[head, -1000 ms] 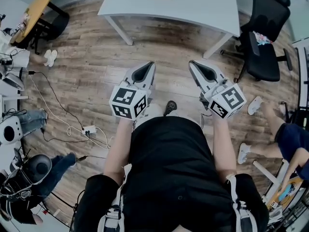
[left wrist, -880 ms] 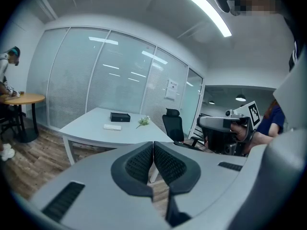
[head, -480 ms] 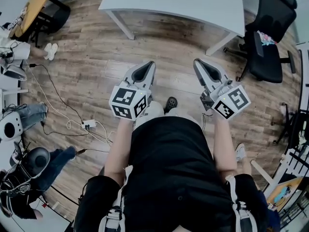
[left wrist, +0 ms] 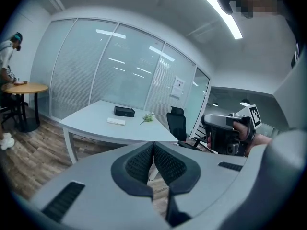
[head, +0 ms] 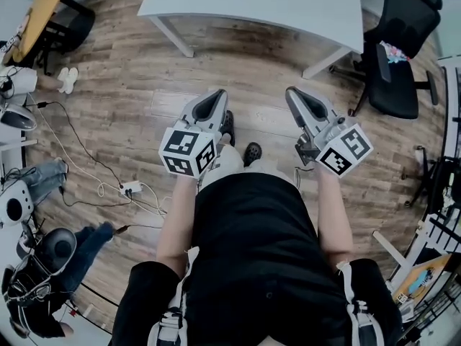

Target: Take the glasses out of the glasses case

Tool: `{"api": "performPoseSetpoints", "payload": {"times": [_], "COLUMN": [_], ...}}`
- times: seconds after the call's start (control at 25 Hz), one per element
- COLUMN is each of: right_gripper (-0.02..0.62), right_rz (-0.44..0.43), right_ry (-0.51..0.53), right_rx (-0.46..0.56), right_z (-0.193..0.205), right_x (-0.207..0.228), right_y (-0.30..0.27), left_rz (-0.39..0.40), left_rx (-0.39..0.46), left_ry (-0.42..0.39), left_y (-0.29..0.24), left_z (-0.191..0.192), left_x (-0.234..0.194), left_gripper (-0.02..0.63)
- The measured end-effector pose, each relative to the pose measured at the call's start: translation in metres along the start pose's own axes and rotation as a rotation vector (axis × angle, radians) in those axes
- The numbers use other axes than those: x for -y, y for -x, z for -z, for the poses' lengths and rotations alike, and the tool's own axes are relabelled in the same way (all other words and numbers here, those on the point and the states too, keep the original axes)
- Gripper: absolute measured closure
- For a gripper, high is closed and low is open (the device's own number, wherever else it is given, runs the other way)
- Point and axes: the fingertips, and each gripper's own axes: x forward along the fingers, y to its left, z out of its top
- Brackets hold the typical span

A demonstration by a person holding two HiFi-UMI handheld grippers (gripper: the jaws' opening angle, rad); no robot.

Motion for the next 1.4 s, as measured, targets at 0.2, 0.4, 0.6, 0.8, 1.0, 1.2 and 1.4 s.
{"api": "performPoseSetpoints", "payload": {"times": [0.2, 0.4, 0.6, 0.8, 1.0, 1.2, 1.4], "right_gripper": [0.578, 0.578, 0.578, 0.578, 0.578, 0.578, 0.578], "right_rz": [0.060, 0.085, 0.105, 0.127, 0.135, 0.146, 0.182], "right_ry": [0.017, 0.030, 0.054, 0.057, 0.050, 0.060, 0.049], "right_rx": [-0.008, -0.022, -0.037, -0.051, -0.073, -0.102, -0.097], "right_z": [-0.008, -0.021, -0.032, -0.045, -0.046, -0.040, -0.033], "right_x": [0.027, 0.054, 0.076, 0.093, 0.099, 0.106, 0.114], "right_y": [-0.018, -0.052, -0.095, -0.138, -0.184, -0.223, -0.247], "left_rz": [0.038, 0.055, 0.066, 0.091, 0.126, 0.162, 0.184], "left_rx": [-0.013, -0.015, -0.014, -0.024, -0.040, -0.057, -0.070], "left_ry": [-0.001, -0.006, -0.004, -0.011, -0.025, -0.037, -0.044], "left_y": [-0.031, -0.061, -0.085, -0.107, -0.122, -0.141, -0.151], "left_z": [-0.013, -0.037, -0.060, -0.086, -0.104, -0.115, -0.118], "left_x": [-0.017, -0.051, -0.089, -0.125, -0.165, -0.198, -0.223], "left_gripper": [0.581, 0.581, 0.581, 0.581, 0.581, 0.581, 0.581]}}
